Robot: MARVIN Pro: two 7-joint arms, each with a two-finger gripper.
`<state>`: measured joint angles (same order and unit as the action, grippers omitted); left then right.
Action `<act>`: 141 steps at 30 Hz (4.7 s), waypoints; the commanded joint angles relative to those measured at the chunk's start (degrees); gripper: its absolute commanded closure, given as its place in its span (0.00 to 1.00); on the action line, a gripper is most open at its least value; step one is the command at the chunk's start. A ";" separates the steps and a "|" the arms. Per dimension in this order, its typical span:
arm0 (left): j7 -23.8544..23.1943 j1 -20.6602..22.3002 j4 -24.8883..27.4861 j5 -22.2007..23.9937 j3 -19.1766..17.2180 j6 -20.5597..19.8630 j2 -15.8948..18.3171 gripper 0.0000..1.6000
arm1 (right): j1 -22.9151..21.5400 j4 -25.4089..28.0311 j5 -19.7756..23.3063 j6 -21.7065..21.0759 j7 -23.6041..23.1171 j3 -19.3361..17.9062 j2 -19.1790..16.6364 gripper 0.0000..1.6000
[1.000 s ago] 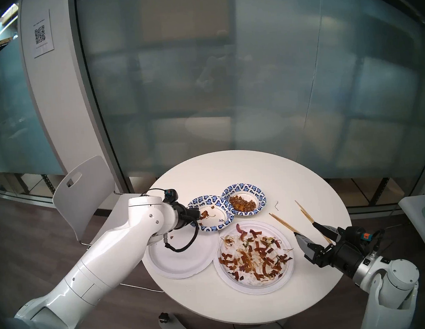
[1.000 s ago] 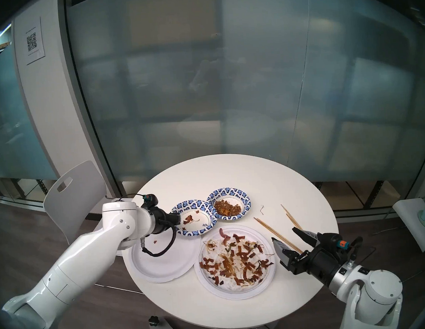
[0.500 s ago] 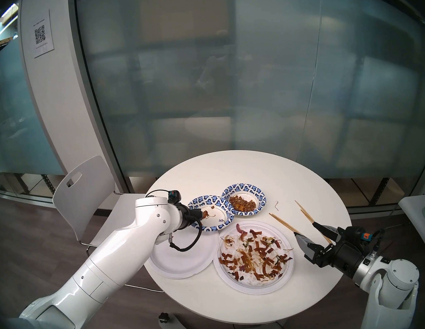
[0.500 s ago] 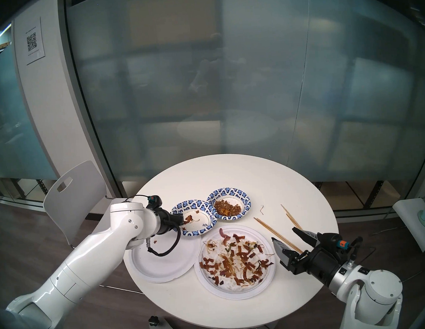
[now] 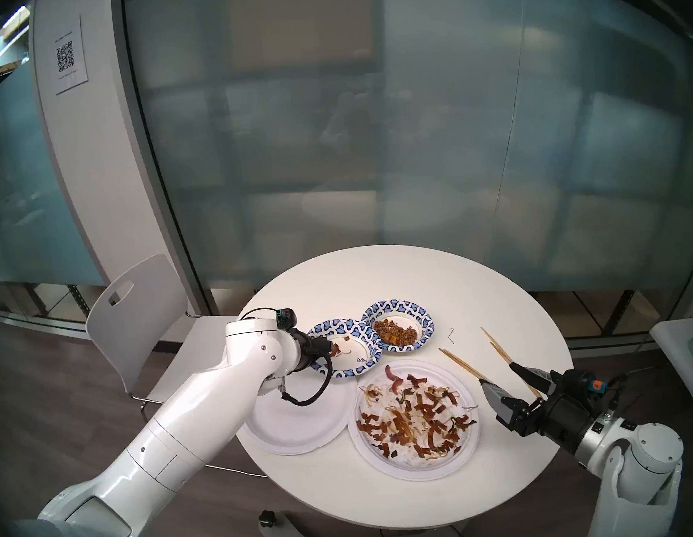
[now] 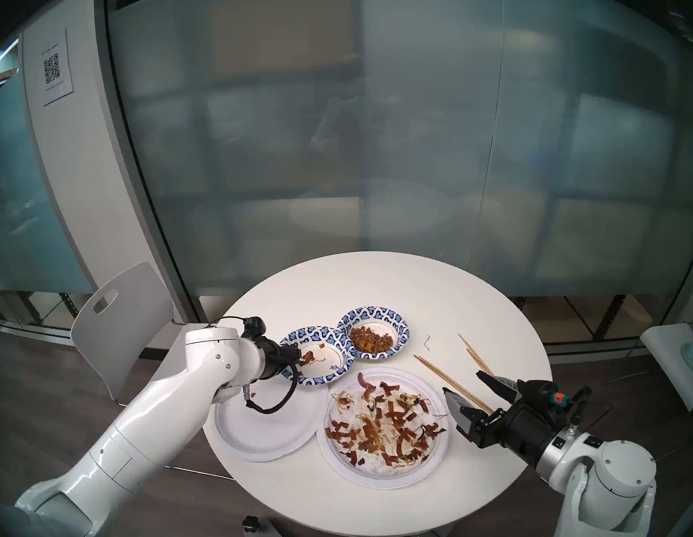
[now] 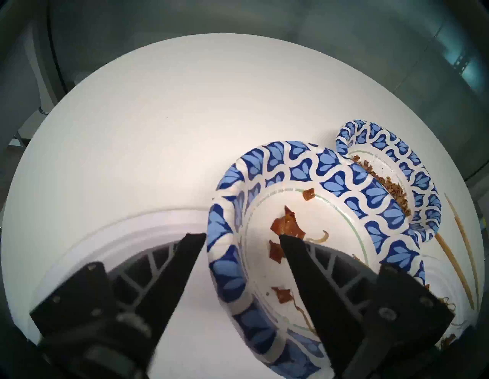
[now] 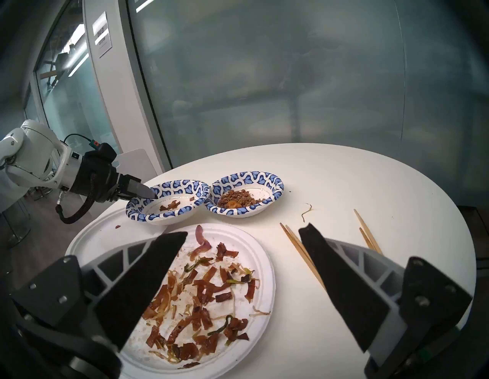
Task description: Stack the plates into one stack
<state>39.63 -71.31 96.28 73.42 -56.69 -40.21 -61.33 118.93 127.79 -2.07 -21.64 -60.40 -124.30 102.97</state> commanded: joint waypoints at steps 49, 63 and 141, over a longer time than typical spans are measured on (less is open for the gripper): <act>1.80 -2.23 0.53 3.88 -3.32 1.72 -0.49 1.00 | -0.31 1.01 0.25 0.03 0.14 0.15 -0.12 0.00; 1.58 -4.41 4.92 7.51 -7.13 2.42 1.97 1.00 | -0.33 0.99 0.24 0.04 0.11 0.14 -0.12 0.00; 15.77 11.30 -10.00 12.59 3.17 15.21 -23.21 1.00 | -0.37 0.93 0.20 0.06 0.02 0.11 -0.15 0.00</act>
<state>55.41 -63.33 86.94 86.89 -54.24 -26.47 -80.65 118.83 127.77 -2.17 -21.63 -60.47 -124.31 102.95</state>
